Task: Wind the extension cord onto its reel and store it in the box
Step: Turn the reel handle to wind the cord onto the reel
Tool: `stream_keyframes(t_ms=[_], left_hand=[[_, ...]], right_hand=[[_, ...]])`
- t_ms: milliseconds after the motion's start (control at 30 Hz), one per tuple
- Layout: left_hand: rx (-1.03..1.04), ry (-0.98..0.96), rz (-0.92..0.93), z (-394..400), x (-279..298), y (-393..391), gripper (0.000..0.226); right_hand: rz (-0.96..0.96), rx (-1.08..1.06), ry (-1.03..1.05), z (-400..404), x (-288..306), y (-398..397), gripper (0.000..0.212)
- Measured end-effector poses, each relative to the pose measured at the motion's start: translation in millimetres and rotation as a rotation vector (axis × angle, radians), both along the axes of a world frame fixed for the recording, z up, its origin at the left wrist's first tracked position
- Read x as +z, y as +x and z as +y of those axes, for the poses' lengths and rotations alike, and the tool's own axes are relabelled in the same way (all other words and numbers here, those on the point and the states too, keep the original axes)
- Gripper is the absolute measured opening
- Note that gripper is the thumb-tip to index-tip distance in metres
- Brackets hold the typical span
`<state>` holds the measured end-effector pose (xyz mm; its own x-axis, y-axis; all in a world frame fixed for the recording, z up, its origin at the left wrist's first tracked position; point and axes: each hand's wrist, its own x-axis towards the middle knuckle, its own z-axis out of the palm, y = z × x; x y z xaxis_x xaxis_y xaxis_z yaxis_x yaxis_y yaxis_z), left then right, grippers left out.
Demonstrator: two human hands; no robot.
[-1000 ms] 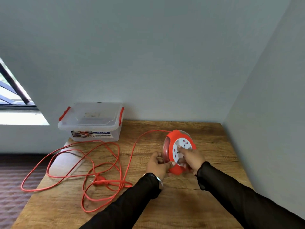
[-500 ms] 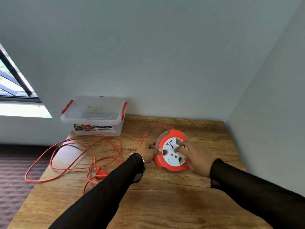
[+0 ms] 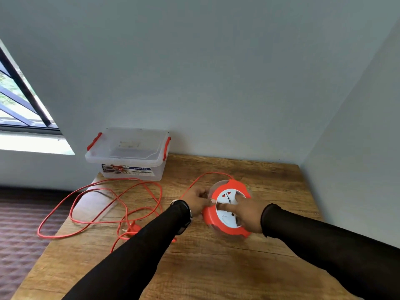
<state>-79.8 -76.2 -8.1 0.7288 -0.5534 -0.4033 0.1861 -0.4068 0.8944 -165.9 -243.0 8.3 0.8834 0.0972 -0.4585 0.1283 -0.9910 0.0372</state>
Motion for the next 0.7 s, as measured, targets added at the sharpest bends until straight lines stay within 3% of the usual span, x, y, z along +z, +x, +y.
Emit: stream_keyframes(t_ms=[167, 267, 400, 567, 700], left_hand=[[0.016, -0.040, 0.017, 4, -6, -13, 0.030], [0.037, -0.061, 0.018, 6, -6, -14, 0.034], [0.114, -0.127, 0.021, 3, -5, -16, 0.040], [0.260, -0.206, 0.036, -7, -4, -28, 0.049], [0.317, -0.245, 0.009, -12, -3, -34, 0.045]], right_hand=[[-0.005, 0.008, 0.054, -5, 0, -1, 0.061], [-0.043, 0.048, -0.023, -5, 0, -2, 0.053], [-0.173, 0.111, -0.130, -3, 0, -1, 0.062], [-0.314, -0.075, -0.071, 2, 1, -4, 0.061], [-0.378, -0.343, 0.108, 11, -6, -10, 0.064]])
